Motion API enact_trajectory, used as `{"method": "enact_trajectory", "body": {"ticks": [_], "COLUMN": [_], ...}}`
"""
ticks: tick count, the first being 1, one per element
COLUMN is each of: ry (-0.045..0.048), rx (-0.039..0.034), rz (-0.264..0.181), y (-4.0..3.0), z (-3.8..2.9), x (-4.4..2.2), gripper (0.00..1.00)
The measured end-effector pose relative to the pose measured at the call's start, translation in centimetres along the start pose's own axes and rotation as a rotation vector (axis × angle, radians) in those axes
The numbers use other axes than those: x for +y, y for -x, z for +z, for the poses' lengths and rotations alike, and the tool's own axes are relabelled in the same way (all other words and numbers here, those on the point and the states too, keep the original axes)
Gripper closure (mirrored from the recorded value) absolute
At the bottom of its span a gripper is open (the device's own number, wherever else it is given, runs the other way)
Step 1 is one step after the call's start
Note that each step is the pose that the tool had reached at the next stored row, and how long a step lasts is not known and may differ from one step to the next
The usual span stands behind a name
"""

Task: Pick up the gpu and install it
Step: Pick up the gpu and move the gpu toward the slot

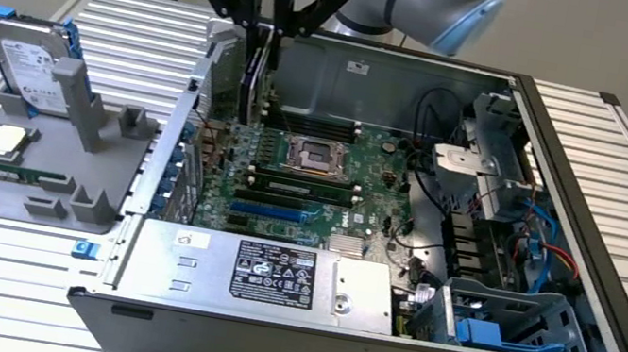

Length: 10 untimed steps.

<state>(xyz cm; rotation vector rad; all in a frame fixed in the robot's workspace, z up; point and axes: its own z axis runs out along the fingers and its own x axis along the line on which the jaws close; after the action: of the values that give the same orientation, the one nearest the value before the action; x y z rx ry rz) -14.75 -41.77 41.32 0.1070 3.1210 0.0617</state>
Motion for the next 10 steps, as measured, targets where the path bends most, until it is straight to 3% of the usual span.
{"method": "enact_trajectory", "body": {"ticks": [10], "ry": [0.0000], "rx": [0.0009], "rz": [0.000], "y": [1.74], "z": [0.04], "x": [0.12], "gripper": [1.00]}}
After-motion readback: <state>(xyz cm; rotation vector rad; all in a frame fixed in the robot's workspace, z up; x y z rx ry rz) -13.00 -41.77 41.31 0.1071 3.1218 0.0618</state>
